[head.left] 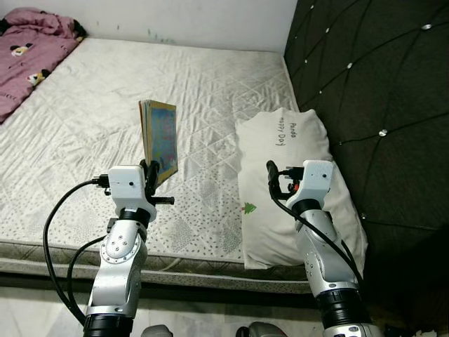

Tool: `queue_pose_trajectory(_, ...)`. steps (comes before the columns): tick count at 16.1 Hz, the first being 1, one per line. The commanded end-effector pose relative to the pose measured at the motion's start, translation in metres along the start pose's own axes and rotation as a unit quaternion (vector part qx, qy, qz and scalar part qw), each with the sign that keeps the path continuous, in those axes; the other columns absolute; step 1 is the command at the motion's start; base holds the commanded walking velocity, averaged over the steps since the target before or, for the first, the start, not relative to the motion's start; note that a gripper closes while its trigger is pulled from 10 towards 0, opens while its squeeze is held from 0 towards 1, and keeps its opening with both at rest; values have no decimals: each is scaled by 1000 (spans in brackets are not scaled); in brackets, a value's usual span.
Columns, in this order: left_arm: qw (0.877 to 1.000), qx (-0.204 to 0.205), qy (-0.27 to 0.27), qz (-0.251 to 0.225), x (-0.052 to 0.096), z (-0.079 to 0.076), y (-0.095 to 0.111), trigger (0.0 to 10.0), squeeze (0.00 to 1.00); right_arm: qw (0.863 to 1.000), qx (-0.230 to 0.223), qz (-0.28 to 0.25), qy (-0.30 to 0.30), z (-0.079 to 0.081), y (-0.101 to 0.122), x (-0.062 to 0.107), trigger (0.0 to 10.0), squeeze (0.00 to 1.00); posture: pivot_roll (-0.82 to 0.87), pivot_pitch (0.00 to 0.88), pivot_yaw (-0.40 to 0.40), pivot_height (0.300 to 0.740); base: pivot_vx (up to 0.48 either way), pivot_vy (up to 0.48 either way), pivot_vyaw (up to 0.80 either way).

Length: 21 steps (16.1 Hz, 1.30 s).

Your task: Clean up the room

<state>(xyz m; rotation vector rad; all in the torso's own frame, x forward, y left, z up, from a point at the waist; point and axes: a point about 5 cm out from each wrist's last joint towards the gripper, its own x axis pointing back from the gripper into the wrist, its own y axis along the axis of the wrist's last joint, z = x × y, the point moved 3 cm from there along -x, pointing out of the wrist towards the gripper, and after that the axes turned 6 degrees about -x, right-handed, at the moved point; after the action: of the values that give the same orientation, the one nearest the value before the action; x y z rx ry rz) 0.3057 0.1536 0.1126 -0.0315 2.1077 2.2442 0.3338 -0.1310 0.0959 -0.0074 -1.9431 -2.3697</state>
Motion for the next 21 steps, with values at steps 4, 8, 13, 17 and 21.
queue_pose_trajectory(4,1000,-5,0,-26,-3,0,13,10000,0,1000,1,0,0,0,1,0,10000,0,54,33,-32,672,0,0,0)
queue_pose_trajectory(8,999,-9,15,-27,-3,4,14,10000,0,1000,2,1,-1,-1,1,0,10000,0,52,38,-33,672,0,0,0)
queue_pose_trajectory(13,999,-4,26,-26,-4,6,14,10000,0,1000,5,3,3,-1,1,-2,10000,0,52,45,-42,672,0,0,0)
queue_pose_trajectory(17,1000,0,21,-23,-4,6,13,10000,0,1000,7,3,4,-1,2,-2,10000,0,52,44,-41,672,0,0,0)
queue_pose_trajectory(21,1000,11,1,-28,-3,4,14,10000,0,1000,9,4,3,0,2,-3,10000,0,54,46,-40,672,0,0,0)
